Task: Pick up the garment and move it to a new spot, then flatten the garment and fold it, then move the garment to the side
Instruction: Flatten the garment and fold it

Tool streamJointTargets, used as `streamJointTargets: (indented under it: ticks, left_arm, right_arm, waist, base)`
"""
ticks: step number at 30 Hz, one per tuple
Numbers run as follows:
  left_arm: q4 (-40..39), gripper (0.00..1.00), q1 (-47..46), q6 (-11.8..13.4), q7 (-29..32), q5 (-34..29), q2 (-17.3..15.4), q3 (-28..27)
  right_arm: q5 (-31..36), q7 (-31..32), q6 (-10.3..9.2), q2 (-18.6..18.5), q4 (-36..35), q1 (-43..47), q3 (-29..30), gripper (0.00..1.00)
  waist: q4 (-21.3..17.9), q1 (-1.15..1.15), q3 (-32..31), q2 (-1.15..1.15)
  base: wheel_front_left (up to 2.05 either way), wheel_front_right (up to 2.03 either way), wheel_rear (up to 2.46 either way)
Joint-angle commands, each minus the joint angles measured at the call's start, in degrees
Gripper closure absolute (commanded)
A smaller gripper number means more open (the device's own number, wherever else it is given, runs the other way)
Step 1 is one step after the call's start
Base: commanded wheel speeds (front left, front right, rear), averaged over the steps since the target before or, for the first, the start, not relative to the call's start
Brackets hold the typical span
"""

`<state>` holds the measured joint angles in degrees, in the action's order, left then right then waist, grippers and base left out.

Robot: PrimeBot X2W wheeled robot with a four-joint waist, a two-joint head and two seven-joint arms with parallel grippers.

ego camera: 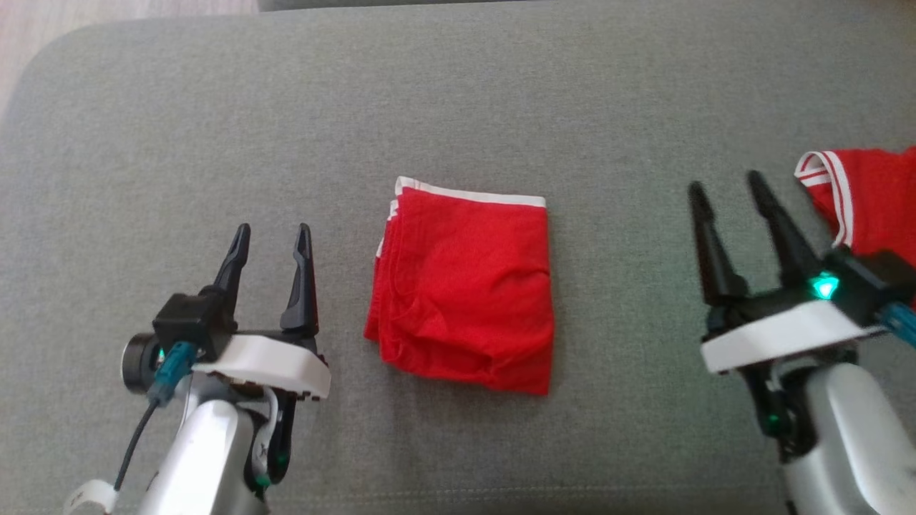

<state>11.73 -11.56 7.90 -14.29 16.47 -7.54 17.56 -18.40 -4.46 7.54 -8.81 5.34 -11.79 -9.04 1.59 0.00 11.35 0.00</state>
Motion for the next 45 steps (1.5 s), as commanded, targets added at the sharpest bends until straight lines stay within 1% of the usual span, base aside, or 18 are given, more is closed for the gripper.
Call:
streamJointTargets:
  ticks: [1,8,12,20,32,33,34,35,39,45]
  left_arm:
    - [-2.1,0.0,-0.53,0.4,-0.39,0.06,-1.49,-2.38]
    - [-3.02,0.0,0.12,0.9,0.0,0.02,-2.44,-2.39]
    - [-3.47,0.0,0.48,1.14,0.26,0.03,-2.76,-2.27]
    - [-4.1,0.0,0.58,1.36,0.6,0.12,-3.11,-1.86]
    - [-4.52,0.0,0.34,1.5,0.6,0.3,-3.2,-1.14]
    - [-4.62,0.0,0.23,1.49,0.6,0.31,-3.2,-1.07]
    - [-4.71,0.0,0.1,1.48,0.59,0.3,-3.19,-0.98]
    - [-4.79,0.0,-0.07,1.45,0.57,0.31,-3.16,-0.9]
    - [-4.88,0.0,-0.83,1.4,0.42,0.35,-2.85,-0.6]
    - [-4.45,0.0,-1.94,0.99,0.05,0.46,-1.84,0.21]
  right_arm:
    - [1.16,0.16,-0.05,-0.48,-3.52,0.0,0.19,0.0]
    - [4.27,2.51,-0.05,0.32,-10.55,5.96,4.79,0.0]
    - [4.75,3.35,-0.05,1.14,-12.33,7.9,5.91,0.0]
    - [5.05,4.17,-0.05,1.74,-13.77,8.99,6.67,0.0]
    - [5.34,4.97,-0.05,1.56,-13.54,8.88,6.81,0.0]
    - [5.22,5.1,-0.05,1.54,-13.28,8.61,6.53,0.17]
    - [5.18,5.16,-0.05,1.56,-12.9,8.24,6.31,0.71]
    - [4.97,5.23,-0.05,1.55,-12.38,7.76,5.73,1.0]
    - [3.95,5.25,-0.05,1.36,-8.41,5.19,0.59,1.0]
    - [1.13,3.09,-0.05,2.26,2.77,-0.28,-10.8,1.0]
  waist:
    - [-0.3,0.0,0.03,0.0]
    - [-1.22,0.0,-0.26,0.0]
    - [-1.47,0.0,-0.42,0.0]
    - [-1.39,0.0,-0.4,0.0]
    - [-0.46,0.0,-0.37,0.0]
    - [-0.28,0.0,-0.23,0.0]
    - [-0.04,0.0,-0.08,0.0]
    - [0.23,0.0,0.07,0.0]
    - [1.76,0.0,0.69,0.0]
    - [5.34,0.0,1.37,0.0]
  base:
    - [0.0,0.0,0.0]
    - [0.0,0.0,0.0]
    - [0.0,0.0,0.0]
    - [0.0,0.0,0.0]
    - [0.0,0.0,0.0]
    - [0.0,0.0,0.0]
    - [0.0,0.0,0.0]
    - [0.0,0.0,0.0]
    - [0.0,0.0,0.0]
    - [0.0,0.0,0.0]
